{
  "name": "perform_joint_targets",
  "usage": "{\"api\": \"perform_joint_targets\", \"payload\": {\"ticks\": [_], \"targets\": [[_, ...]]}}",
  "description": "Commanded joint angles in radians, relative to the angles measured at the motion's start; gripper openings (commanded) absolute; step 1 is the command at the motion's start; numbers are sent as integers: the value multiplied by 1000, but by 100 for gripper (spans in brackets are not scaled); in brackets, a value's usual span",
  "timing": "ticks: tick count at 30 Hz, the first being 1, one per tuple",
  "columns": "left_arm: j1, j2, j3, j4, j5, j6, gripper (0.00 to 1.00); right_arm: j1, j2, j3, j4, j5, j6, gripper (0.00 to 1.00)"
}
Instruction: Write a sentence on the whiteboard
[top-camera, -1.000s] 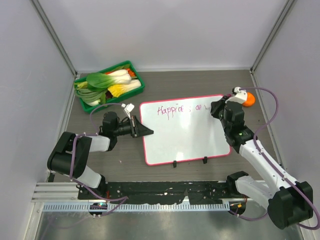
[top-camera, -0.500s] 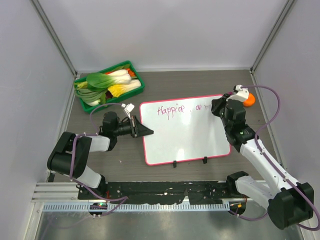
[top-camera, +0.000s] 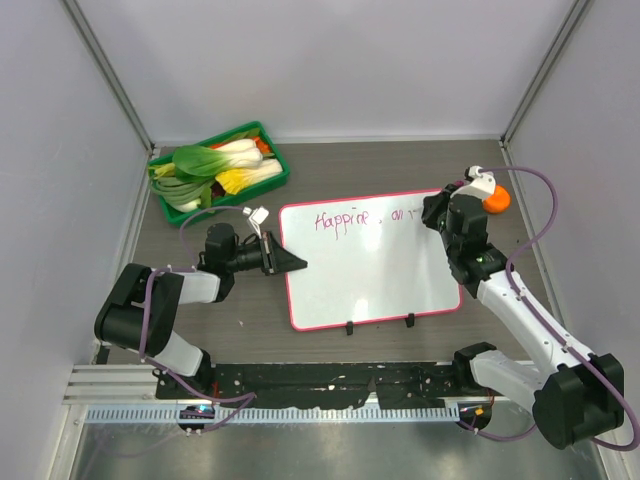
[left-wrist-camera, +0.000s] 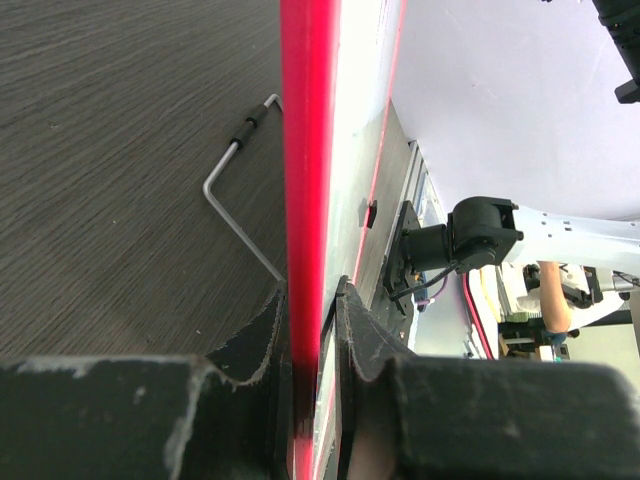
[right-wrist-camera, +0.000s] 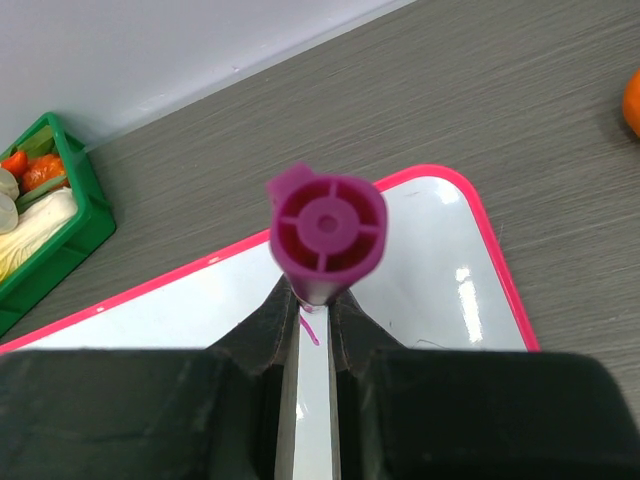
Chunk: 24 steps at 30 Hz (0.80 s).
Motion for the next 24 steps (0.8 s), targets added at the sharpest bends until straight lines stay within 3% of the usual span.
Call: {"api": "perform_joint_targets", "payload": {"ticks": [1, 24], "targets": [[-18, 27, -14, -134, -131, 148, 0, -6, -2, 11, 31, 18, 0, 1], [-18, 28, -14, -131, -130, 148, 0, -6, -88, -88, -60, -60, 6, 1]]}}
